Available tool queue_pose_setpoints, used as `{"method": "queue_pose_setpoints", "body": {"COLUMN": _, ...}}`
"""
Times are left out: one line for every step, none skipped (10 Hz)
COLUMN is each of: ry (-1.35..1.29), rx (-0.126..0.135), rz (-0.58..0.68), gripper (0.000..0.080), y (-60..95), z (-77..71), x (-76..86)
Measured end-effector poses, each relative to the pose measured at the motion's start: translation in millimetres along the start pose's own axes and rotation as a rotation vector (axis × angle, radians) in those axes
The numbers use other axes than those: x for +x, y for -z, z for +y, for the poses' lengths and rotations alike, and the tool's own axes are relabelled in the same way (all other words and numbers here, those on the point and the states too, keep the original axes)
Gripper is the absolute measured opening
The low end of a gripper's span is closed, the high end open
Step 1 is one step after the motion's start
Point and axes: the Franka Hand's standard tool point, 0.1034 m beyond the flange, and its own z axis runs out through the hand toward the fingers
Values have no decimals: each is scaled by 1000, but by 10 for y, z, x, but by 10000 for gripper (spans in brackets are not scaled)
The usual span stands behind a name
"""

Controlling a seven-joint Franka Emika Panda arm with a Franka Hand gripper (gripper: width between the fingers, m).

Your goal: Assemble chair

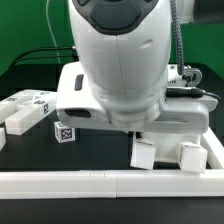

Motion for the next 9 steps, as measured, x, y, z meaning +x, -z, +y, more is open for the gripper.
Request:
{"method": "queue_pose_setpoints", "body": {"ry": 40, "rx": -5, "rz": -2, "gripper": 29, "y": 6, "z": 4, "x": -11}}
{"method": "queue_pose_setpoints", "body": {"ry": 92, "rx": -11, "rz": 0, "gripper": 29, "y": 37, "z": -17, "x": -35}}
{"method": "queue_pose_setpoints", "body": {"ry": 123, "rx": -18, "rz": -10, "gripper": 29, "y": 53, "z": -51, "x": -81}}
{"method": "queue_pose_setpoints", "body": {"ry": 157, "rx": -27, "rz": -21, "gripper": 29, "y": 42, "z": -49, "x": -105}}
{"method": "queue_pose_setpoints", "body": {"ry": 162, "rx": -24, "rz": -28, "gripper": 29, "y": 21, "z": -18, "x": -100}}
{"method": "queue_pose_setpoints", "body": {"ry": 156, "rx": -23, "rz": -27, "gripper": 29, "y": 19, "z": -10, "x": -96}}
{"method": "queue_pose_setpoints", "body": {"ry": 155, "rx": -23, "rz": -28, "gripper": 29, "y": 13, "z": -7, "x": -93}}
{"method": "queue_pose_setpoints", "body": {"ry": 125, "rx": -22, "rz": -38, "gripper": 29, "y": -17, "z": -2, "x": -96}}
{"method": "queue_pose_setpoints", "body": {"ry": 49, "rx": -28, "rz": -83, "gripper": 29, "y": -110, "z": 13, "x": -114}}
